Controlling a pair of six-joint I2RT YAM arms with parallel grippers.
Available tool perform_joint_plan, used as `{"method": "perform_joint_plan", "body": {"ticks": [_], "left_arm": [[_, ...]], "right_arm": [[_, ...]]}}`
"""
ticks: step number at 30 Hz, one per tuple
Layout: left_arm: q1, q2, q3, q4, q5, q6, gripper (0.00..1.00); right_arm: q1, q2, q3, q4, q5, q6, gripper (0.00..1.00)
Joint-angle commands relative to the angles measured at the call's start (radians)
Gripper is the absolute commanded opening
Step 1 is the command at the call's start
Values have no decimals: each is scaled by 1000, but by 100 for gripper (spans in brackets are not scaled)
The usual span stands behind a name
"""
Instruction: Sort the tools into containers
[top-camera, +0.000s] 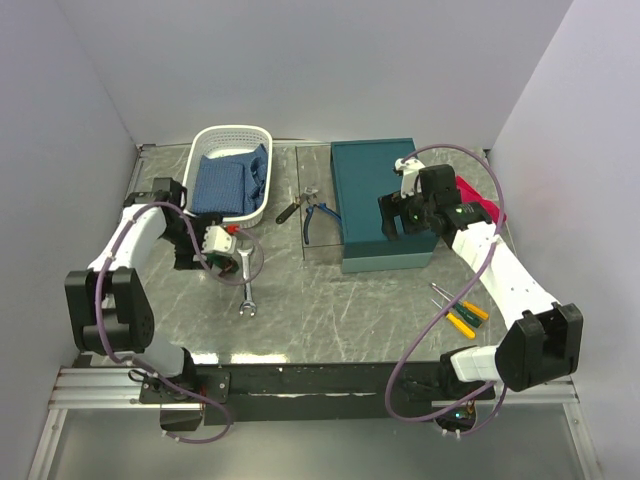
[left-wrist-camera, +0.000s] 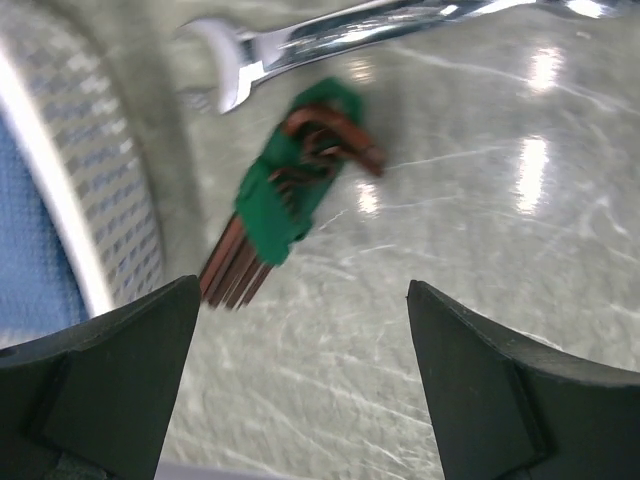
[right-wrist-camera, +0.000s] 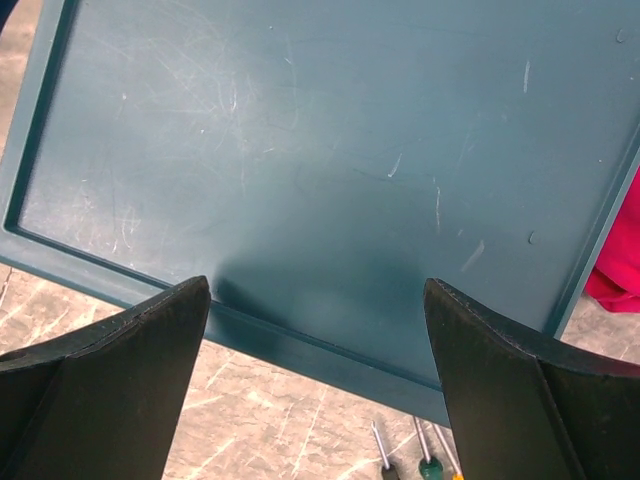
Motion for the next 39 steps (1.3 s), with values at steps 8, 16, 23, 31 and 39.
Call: {"method": "perform_joint_plan", "body": {"ticks": [8,16,23,31,39], "left_arm": [[-31,81,-61,72,-5,233,91],[-82,192,-46,142,-53,221,90],[-88,253,-61,164,-124,263,86],[-111,345,-66,261,-232,229,55],[-138,204,-138,183,-118,155,1]], "right_arm": [[8,1,19,22,23,-27,96],[7,1,11,16,22,-31,96],[7,-10,-9,22,23,-40,96],[5,-27,-32,22,26,-47,96],[7,-45,-47,24,25,-57,96]]}}
